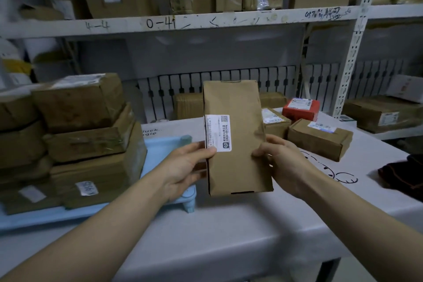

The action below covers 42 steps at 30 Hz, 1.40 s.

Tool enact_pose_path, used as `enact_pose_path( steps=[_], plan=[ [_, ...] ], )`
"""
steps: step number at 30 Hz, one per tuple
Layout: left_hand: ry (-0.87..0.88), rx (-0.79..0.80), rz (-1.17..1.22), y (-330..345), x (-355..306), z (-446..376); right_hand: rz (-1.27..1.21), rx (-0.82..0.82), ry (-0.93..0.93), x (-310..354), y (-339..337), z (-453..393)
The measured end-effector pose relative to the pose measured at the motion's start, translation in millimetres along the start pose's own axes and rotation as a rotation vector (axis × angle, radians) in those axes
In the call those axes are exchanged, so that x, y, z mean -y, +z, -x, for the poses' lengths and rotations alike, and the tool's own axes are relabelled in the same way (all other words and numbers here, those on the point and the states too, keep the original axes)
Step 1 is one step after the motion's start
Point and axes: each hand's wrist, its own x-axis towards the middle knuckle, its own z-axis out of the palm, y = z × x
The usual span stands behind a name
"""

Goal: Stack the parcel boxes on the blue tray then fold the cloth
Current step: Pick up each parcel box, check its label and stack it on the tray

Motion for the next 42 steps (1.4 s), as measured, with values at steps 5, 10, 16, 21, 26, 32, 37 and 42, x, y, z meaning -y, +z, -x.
enact_pose_path(
  steps=[5,10,16,21,26,32,37,42],
  plan=[
    [0.065,-0.059,-0.062,-11.1,0.1,-0.3,0.027,0.028,-0.054,3.6,10.3,-6.5],
    [0.16,-0.075,-0.081,-14.7,-5.3,-1.9,0.128,0.016,-0.102,4.0,9.8,-10.2],
    [0.31,-0.114,-0.172,-15.3,-8.0,-7.1,0.191,-0.014,-0.19,0.2,7.3,-17.6],
    [0.453,-0.123,-0.314,-17.8,-6.2,-11.4,0.257,-0.016,-0.273,-0.4,5.9,-18.5],
    [0.528,-0.126,-0.362,-17.5,-3.0,-12.5,0.294,-0.023,-0.306,-1.4,7.5,-16.3],
    [0.547,-0.138,-0.379,-16.8,-0.6,-13.9,0.296,-0.019,-0.328,0.7,8.5,-12.2],
    [0.518,-0.141,-0.319,-13.6,1.5,-13.1,0.294,-0.051,-0.333,1.9,7.4,-8.3],
    [0.452,-0.191,-0.238,-10.7,-0.8,-15.4,0.285,-0.146,-0.389,8.4,10.1,-9.2]
  ],
)
